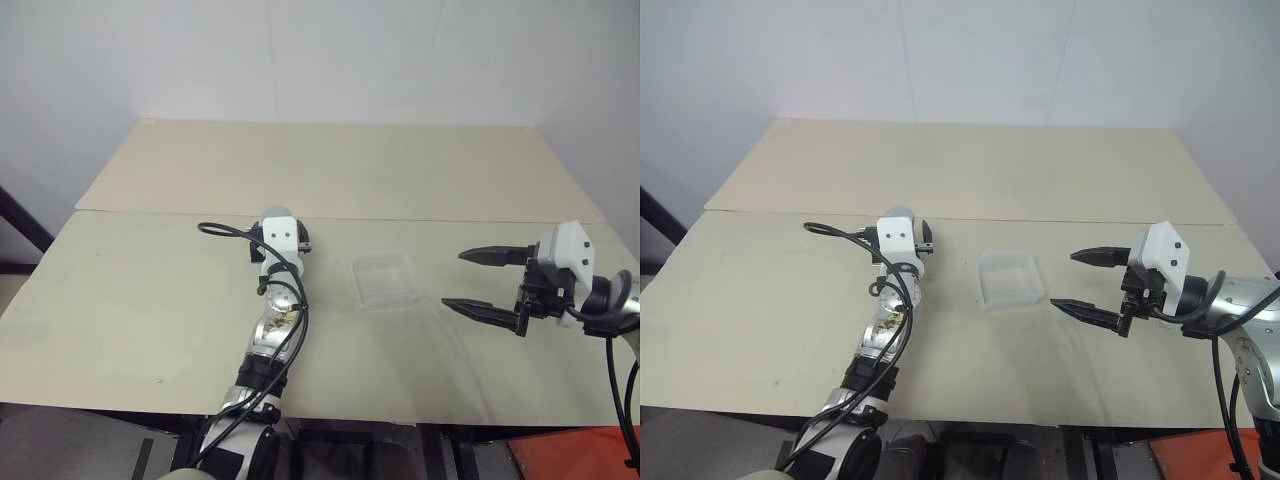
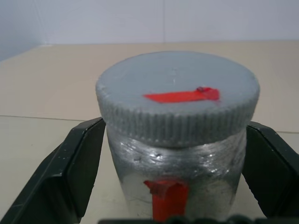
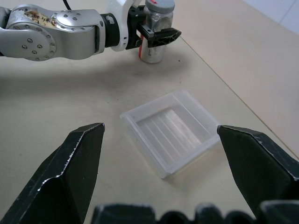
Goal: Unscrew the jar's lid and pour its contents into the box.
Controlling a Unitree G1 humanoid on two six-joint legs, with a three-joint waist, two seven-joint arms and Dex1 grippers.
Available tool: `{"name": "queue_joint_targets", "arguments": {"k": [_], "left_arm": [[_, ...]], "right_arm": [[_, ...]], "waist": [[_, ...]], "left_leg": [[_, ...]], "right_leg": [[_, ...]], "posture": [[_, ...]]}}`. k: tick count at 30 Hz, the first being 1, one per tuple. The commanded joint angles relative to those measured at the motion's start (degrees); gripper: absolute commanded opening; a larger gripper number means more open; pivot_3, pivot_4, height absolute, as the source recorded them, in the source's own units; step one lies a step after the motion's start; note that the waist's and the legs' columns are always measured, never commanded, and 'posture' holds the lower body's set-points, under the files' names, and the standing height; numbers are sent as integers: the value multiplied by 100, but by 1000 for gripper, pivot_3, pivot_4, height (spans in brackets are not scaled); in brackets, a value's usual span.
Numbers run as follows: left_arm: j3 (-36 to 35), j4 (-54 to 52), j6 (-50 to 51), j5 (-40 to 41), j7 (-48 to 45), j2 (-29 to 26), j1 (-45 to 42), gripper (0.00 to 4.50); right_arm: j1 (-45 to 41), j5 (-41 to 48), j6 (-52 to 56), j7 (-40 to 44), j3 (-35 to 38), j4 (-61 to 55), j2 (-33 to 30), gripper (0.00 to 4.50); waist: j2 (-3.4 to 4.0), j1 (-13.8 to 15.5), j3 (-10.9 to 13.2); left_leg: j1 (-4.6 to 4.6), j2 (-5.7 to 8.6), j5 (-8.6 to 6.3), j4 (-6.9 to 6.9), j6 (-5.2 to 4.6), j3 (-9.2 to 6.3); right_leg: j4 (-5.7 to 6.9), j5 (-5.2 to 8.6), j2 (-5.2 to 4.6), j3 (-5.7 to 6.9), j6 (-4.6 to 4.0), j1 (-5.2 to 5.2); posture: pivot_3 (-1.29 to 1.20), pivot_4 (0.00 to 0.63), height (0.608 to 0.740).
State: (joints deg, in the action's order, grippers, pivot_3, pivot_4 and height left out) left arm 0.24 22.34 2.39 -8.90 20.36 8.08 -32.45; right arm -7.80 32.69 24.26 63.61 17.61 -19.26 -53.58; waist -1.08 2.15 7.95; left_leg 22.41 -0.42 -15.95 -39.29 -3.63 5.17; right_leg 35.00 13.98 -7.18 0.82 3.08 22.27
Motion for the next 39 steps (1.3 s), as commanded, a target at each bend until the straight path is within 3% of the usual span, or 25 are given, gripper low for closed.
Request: {"name": "queue_joint_targets", "arguments": {"k": [1, 5, 8, 14, 19, 23, 27, 30, 34, 39], "left_arm": [[181, -24, -285, -131, -37, -15, -162, 4493], [210, 43, -307, -147, -51, -28, -188, 4493], [175, 95, -324, -121, -50, -43, -221, 3895], [172, 176, -341, -100, -90, -68, -268, 2155], [299, 2, -805, 73, -770, -283, -138, 2067], [340, -632, -617, 770, -2485, -932, 69, 2067], [62, -1208, 405, 1792, -4043, -1748, -43, 2067], [192, -1487, 259, 2206, -5673, -2680, -29, 2067], [275, -1473, 890, 2883, -7612, -3683, -363, 2067], [400, -896, 1253, 3426, -9451, -4080, -1136, 2067]], "right_arm": [[-93, 37, -122, -7, 108, -155, -56, 4500], [-88, 22, -141, -5, 93, -173, -48, 4500], [-75, 30, -131, -12, 98, -214, -45, 4500], [-27, 35, -133, -32, 102, -279, -16, 4500], [-40, 44, -121, -47, 86, -294, 3, 4500], [-95, 96, -108, -35, 86, -257, 26, 4500], [-142, 101, -111, -27, 66, -204, 49, 4500], [-315, 176, -8, -70, -3, -221, 74, 4500], [-971, 243, 104, -213, -244, -149, 178, 4500], [-1996, 107, 205, -482, -884, 95, 557, 4500]], "waist": [[0, 0, 0], [0, 1, 0], [0, 1, 0], [0, 1, 0], [0, -1, 0], [1, -15, -1], [3, -85, -1], [4, -160, -2], [4, -164, -2], [4, -150, -2]], "left_leg": [[0, 0, 0, 0, 0, -1], [0, 1, 0, 0, 0, -1], [0, 0, 0, 0, 1, -1], [0, 1, 1, 0, 1, -1], [1, 0, 1, 0, 1, -1], [0, -1, 2, 0, 4, 0], [0, -3, 7, 0, 11, 1], [0, -3, 7, -1, 11, 1], [-4, 0, 8, -7, 12, 3], [3, -1, 7, -22, 11, 1]], "right_leg": [[0, 0, 0, 0, 0, 0], [0, 0, 0, 0, 0, 0], [0, 0, 0, 1, 0, 0], [0, 0, 0, 1, 0, 0], [0, 0, 0, 1, 0, 1], [3, 0, 0, 1, 0, 2], [6, 0, 2, 2, 0, 5], [7, 0, 3, 2, 0, 4], [8, 0, 6, 3, 1, 0], [8, 1, 15, 10, 1, 2]], "posture": [[0, 150, 740], [0, 150, 740], [0, 150, 740], [0, 150, 740], [0, 150, 740], [0, 150, 740], [0, 150, 740], [0, 150, 740], [0, 150, 740], [0, 150, 740]]}}
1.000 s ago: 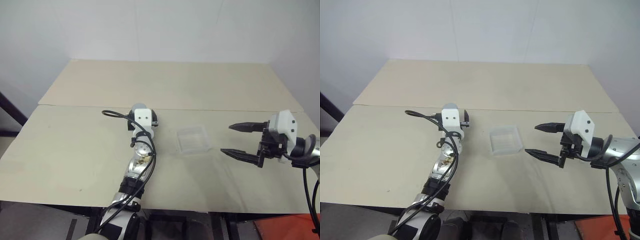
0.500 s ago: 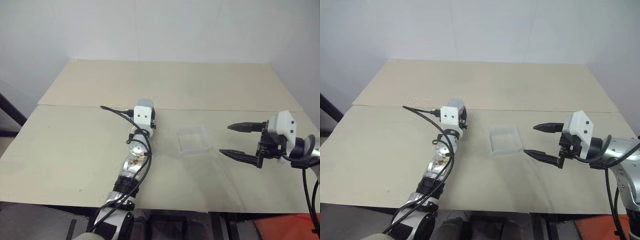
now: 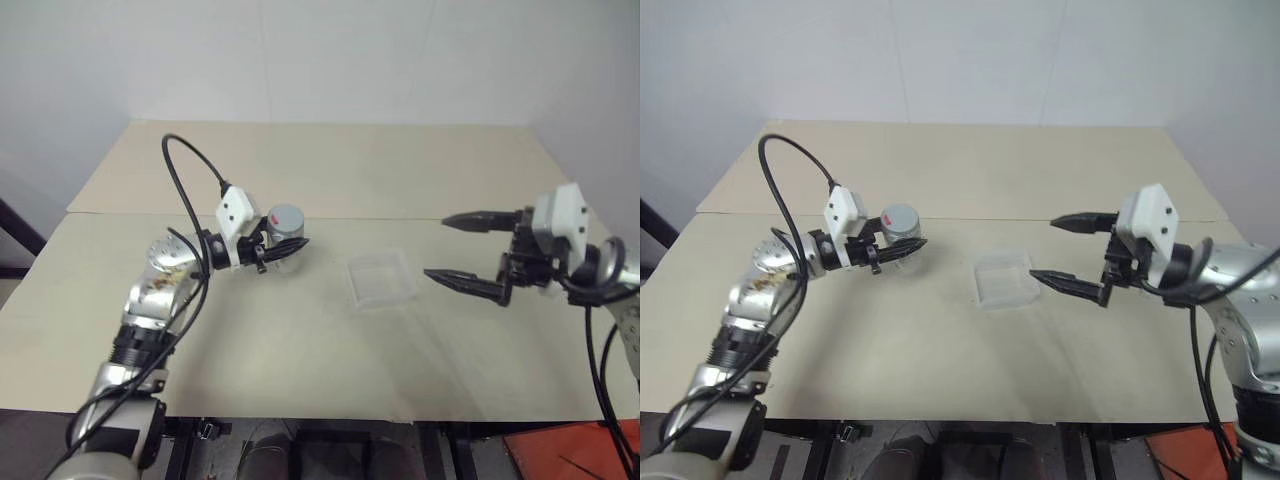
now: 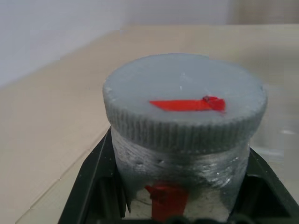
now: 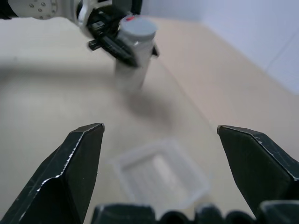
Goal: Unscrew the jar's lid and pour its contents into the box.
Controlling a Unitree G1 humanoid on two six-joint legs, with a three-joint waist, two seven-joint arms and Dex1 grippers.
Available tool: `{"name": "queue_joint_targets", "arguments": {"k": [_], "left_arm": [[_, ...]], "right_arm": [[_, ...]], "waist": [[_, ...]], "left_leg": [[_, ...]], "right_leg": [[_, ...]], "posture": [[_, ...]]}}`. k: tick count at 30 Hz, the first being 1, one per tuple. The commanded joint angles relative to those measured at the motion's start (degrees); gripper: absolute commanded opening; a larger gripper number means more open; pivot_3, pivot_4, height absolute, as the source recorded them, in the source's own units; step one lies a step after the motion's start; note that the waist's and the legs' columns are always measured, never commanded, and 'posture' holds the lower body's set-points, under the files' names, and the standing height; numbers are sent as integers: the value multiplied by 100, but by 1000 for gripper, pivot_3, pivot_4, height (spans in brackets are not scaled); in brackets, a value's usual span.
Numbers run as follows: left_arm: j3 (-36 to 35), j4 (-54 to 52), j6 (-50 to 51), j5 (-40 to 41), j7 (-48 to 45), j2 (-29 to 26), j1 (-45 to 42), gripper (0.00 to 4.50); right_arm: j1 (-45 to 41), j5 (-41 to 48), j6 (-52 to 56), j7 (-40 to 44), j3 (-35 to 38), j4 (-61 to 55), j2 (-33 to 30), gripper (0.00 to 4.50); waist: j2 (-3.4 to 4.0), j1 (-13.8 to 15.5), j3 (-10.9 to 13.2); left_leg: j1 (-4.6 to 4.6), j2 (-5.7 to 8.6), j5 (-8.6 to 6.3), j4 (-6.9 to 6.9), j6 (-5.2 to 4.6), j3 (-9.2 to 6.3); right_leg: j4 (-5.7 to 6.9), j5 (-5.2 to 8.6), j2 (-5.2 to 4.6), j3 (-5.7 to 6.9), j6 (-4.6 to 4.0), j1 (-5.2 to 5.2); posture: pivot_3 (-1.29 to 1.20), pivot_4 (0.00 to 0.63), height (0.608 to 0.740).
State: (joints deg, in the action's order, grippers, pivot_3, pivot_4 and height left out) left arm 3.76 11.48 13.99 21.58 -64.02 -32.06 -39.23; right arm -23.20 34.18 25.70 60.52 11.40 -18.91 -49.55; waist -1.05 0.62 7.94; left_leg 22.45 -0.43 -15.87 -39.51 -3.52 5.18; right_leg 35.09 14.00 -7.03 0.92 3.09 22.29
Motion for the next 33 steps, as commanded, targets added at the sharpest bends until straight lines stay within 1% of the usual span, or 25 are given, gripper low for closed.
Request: {"name": "queue_joint_targets", "arguments": {"k": [1, 4, 7, 11, 13, 23, 33], "left_arm": [[95, 344, 60, 358, -1179, -22, -611, 2067], [217, 751, -233, 147, -1382, 223, -946, 2067], [325, 1014, -524, -22, -1496, 436, -1090, 2067], [362, 1260, -691, -78, -1622, 683, -1147, 2067], [350, 1305, -777, -105, -1664, 756, -1149, 2067], [296, 1592, -950, -210, -1551, 974, -1350, 2067], [290, 1282, -806, -190, -1399, 1029, -1138, 2067]], "right_arm": [[-656, -75, 109, -225, -415, 129, 261, 4500], [-1146, -131, 334, -504, -835, 186, 654, 4500], [-1523, -276, 630, -983, -1194, 159, 1107, 4500], [-1886, 12, 1226, -1483, -1244, 138, 1662, 4500], [-1963, -13, 1365, -1602, -1330, 77, 1805, 4500], [-1913, -178, 1577, -1897, -1675, -162, 2142, 4500], [-1983, -195, 1616, -1856, -1821, -78, 2214, 4500]], "waist": [[0, 3, 0], [2, 5, -1], [2, -12, -1], [2, -39, -1], [2, -53, -1], [3, -72, -2], [3, -124, -2]], "left_leg": [[0, 2, 0, -2, -1, -1], [1, 2, 0, -2, -2, -5], [13, 1, 1, 4, 0, -7], [90, -9, 6, -28, 8, -9], [92, -10, 7, -32, 10, -9], [87, -19, 5, -31, 7, -8], [86, -21, 5, -30, 7, -9]], "right_leg": [[1, 0, 1, 1, 1, -2], [9, 0, 7, 3, 1, -4], [7, 0, 21, 3, 0, 7], [39, 0, 36, 2, 0, 87], [53, 0, 36, 4, 0, 94], [58, 0, 36, 1, 0, 91], [61, 0, 36, 0, 0, 92]], "posture": [[0, 150, 740], [0, 150, 740], [0, 150, 740], [0, 150, 740], [0, 150, 740], [0, 150, 740], [0, 150, 740]]}}
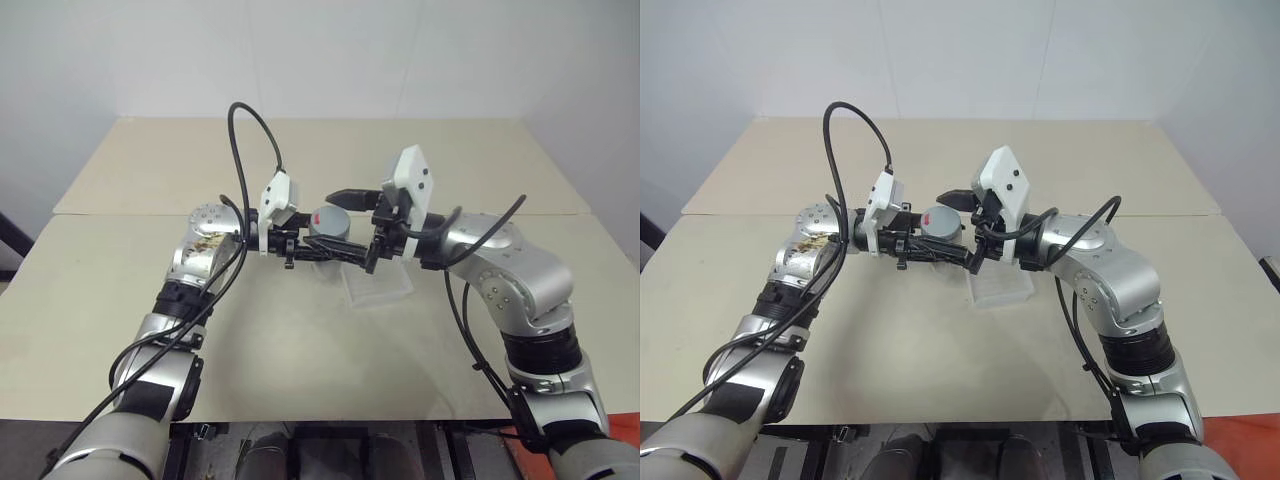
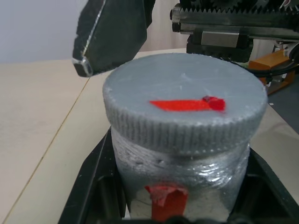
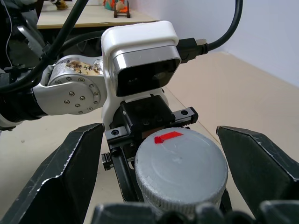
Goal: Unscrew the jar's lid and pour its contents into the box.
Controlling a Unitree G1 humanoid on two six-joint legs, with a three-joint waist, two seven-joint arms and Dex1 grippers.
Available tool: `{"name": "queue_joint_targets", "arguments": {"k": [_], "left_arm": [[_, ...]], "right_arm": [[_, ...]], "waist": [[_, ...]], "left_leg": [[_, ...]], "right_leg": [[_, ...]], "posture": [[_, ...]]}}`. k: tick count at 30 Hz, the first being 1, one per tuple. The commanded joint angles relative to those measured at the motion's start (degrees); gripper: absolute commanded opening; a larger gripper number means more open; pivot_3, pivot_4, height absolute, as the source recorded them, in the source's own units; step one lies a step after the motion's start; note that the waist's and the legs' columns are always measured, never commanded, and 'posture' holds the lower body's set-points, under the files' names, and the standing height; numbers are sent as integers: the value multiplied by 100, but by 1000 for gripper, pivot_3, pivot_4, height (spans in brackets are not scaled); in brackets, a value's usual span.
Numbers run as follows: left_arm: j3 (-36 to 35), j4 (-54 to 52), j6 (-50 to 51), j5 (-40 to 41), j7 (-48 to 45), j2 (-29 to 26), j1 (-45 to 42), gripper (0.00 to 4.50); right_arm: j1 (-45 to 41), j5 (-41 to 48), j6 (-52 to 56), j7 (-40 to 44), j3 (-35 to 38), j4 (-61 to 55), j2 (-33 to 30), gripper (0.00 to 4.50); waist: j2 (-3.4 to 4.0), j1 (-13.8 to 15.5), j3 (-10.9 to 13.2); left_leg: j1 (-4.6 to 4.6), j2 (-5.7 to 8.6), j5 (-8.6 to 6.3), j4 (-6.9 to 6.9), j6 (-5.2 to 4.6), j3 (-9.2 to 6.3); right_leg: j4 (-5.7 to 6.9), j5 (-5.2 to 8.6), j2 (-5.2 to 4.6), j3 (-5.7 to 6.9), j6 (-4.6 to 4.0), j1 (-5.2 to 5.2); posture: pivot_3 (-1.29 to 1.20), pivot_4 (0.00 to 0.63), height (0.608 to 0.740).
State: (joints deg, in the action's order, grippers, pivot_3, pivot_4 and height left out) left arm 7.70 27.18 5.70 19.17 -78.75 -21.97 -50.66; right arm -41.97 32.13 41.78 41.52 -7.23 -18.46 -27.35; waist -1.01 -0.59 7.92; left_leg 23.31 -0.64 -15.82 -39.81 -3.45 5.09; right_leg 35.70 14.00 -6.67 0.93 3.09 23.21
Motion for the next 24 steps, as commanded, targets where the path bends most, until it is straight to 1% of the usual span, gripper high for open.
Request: {"name": "queue_joint_targets", "arguments": {"k": [1, 5, 8, 10, 12, 22, 24], "left_arm": [[-102, -329, 45, 58, 81, 15, 22, 2067], [-75, -387, 0, -4, 95, -24, 67, 2067], [-88, -472, 36, 25, 85, -45, 98, 2067], [-95, -529, 50, 34, 100, -46, 114, 2067], [-103, -565, 31, 36, 101, -52, 123, 2067], [-162, -716, -14, 87, 72, -79, 144, 2067], [-180, -797, 71, 212, -64, -98, 154, 2067]], "right_arm": [[-107, 6, 9, 50, 40, -120, -9, 4500], [-92, -29, -29, 144, 12, -75, -59, 4500], [-115, -105, -32, 173, -64, 92, -40, 3922], [-128, -177, -51, 203, -109, 199, -49, 3248], [-153, -237, -76, 248, -129, 326, -35, 2699], [-155, -404, -232, 600, -220, 537, -83, 2697], [-123, -417, -369, 789, -241, 589, -103, 2697]], "waist": [[0, -6, 0], [0, -8, 0], [0, -9, 0], [0, -9, 0], [0, -9, 0], [0, -11, 0], [0, -12, 0]], "left_leg": [[0, 0, 0, 0, 0, 0], [-1, -1, 0, 0, 0, 1], [-2, -1, 0, 0, 0, 1], [-2, -1, 0, 0, 0, 2], [-2, -1, 0, 0, 0, 2], [-2, -2, 0, 0, 0, 3], [-2, -3, 0, 0, 0, 3]], "right_leg": [[0, 0, 0, 0, 0, 0], [1, 0, 0, -1, 0, 0], [2, 0, 0, -1, 0, 0], [2, 0, 0, -2, 0, 0], [2, 0, 1, -2, 0, 1], [2, 0, 1, -2, 0, 1], [2, 0, 2, -2, 0, 1]], "posture": [[0, 150, 740], [0, 150, 740], [0, 150, 740], [0, 150, 740], [0, 150, 740], [0, 150, 740], [0, 150, 740]]}}
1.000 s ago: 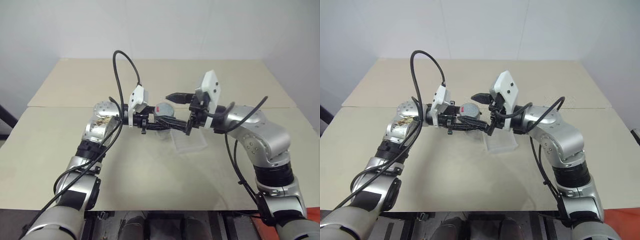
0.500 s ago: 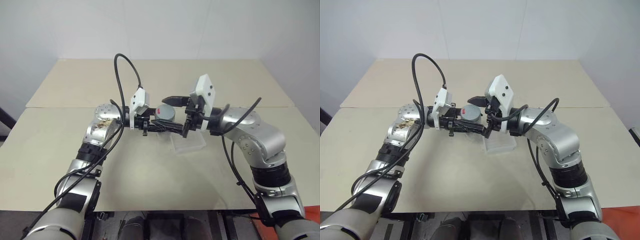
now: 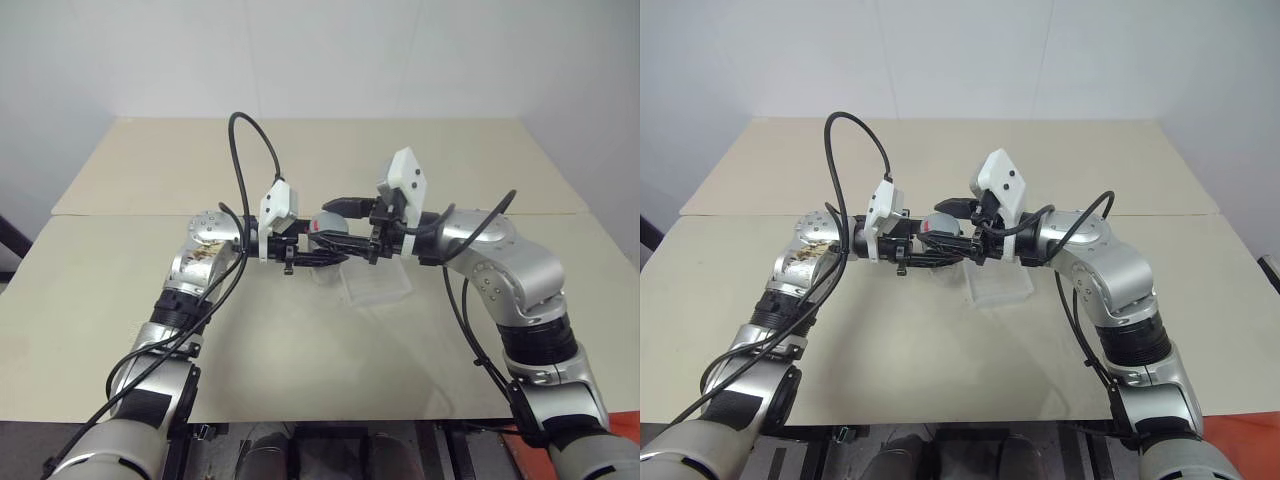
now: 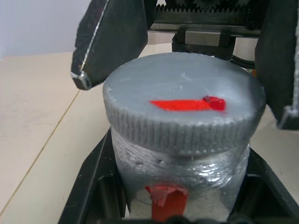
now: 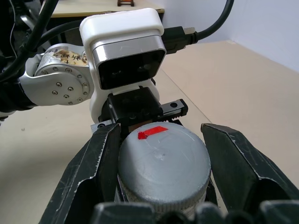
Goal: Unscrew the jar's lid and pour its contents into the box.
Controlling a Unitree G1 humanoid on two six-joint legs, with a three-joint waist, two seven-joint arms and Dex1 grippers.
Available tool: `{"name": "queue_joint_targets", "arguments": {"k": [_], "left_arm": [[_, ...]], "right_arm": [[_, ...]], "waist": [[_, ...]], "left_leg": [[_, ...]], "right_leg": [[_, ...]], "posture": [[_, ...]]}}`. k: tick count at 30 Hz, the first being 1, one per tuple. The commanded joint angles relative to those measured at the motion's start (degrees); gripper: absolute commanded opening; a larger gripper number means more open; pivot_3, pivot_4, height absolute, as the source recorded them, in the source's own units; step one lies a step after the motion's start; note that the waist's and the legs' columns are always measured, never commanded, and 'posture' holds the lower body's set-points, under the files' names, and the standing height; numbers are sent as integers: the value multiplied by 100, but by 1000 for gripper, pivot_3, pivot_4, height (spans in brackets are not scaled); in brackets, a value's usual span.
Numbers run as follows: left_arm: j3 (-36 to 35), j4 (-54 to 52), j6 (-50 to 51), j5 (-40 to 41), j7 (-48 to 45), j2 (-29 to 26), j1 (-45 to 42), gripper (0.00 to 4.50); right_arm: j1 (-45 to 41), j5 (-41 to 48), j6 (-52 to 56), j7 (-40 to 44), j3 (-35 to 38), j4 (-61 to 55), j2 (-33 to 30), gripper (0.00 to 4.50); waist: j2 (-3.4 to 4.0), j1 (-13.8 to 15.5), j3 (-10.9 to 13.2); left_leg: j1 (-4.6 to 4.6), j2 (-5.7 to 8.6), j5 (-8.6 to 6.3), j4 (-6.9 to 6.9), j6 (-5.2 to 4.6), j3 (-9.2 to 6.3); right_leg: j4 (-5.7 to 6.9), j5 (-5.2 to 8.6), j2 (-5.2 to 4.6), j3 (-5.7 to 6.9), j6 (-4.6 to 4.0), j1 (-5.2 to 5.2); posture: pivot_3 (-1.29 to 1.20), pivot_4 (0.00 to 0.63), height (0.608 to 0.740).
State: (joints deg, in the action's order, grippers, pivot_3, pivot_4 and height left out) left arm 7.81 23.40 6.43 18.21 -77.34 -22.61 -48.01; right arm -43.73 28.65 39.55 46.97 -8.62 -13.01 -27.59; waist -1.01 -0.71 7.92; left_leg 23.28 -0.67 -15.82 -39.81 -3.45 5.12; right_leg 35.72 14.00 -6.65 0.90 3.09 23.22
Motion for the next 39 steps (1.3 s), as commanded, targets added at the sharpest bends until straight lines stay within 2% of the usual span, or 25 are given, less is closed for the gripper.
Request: {"name": "queue_joint_targets", "arguments": {"k": [1, 4, 8, 11, 15, 19, 22, 25, 29, 34, 39], "left_arm": [[-200, -454, 48, 364, -264, -43, -109, 2067], [-241, -658, 349, 729, -770, -133, -123, 2067], [-167, -777, 357, 856, -1409, -214, -228, 2067], [-45, -784, 368, 915, -1507, -231, -288, 2067], [166, -885, 294, 995, -1516, -297, -275, 2067], [107, -889, 260, 879, -1503, -273, -250, 2067], [18, -812, 175, 695, -1311, -305, -149, 2067], [-93, -775, 188, 644, -1148, -364, -26, 2067], [-242, -765, 179, 597, -952, -433, 98, 2067], [-281, -669, 164, 543, -855, -395, 42, 2067], [-252, -613, 141, 502, -833, -309, -11, 2067]], "right_arm": [[64, -83, -209, 330, -112, 70, -85, 2697], [32, -91, -687, 1108, -202, 397, -173, 2697], [-474, -223, -1511, 2543, -434, 1486, -219, 2697], [-925, -359, -1909, 3160, -586, 2226, -83, 2697], [-1409, -601, -2275, 3477, -725, 3077, 207, 2697], [-1530, -697, -2441, 3437, -618, 3337, 334, 2697], [-1392, -649, -2284, 3058, -406, 3078, 289, 2697], [-1098, -402, -1793, 2808, -162, 2439, 94, 3244], [-576, -425, -1329, 1929, 119, 1456, -17, 4490], [-275, -345, -778, 1220, 169, 713, 35, 4490], [-302, -409, -410, 480, 150, 560, 358, 4490]], "waist": [[0, 0, 0], [0, -4, 0], [1, -14, 1], [2, -20, 1], [2, -43, 1], [3, -28, 1], [3, 3, 2], [4, 13, 2], [4, -2, 2], [5, -45, 1], [5, -19, 1]], "left_leg": [[0, 0, 0, 0, 0, 0], [0, 0, 0, 0, 0, 1], [-1, 0, 0, -2, 0, 2], [-11, -1, 0, -2, 0, 5], [-10, -6, 0, 0, 1, 6], [-10, -8, 1, 1, 3, 5], [-5, -8, 2, -2, 3, 3], [-5, -8, 2, -2, 3, 3], [-2, -9, 2, -2, 4, 4], [-11, -11, 3, 1, 7, 10], [-10, -9, 3, 0, 6, 8]], "right_leg": [[0, 0, 0, 0, 0, 0], [0, 0, 0, 0, 0, 0], [0, 0, 4, -2, 0, 0], [1, 0, 8, -5, 0, -6], [5, 0, 9, -7, 0, 1], [12, 0, 9, -3, 0, 4], [12, 0, 5, 1, 0, 3], [13, 0, 4, 3, 0, 2], [15, 0, 2, 5, 0, 6], [15, 0, 6, -4, -1, 7], [15, 0, 6, -4, -1, 6]], "posture": [[0, 150, 740], [0, 150, 740], [0, 150, 740], [0, 150, 740], [0, 150, 740], [0, 150, 740], [0, 150, 740], [0, 150, 740], [0, 150, 740], [0, 150, 740], [0, 150, 740]]}}
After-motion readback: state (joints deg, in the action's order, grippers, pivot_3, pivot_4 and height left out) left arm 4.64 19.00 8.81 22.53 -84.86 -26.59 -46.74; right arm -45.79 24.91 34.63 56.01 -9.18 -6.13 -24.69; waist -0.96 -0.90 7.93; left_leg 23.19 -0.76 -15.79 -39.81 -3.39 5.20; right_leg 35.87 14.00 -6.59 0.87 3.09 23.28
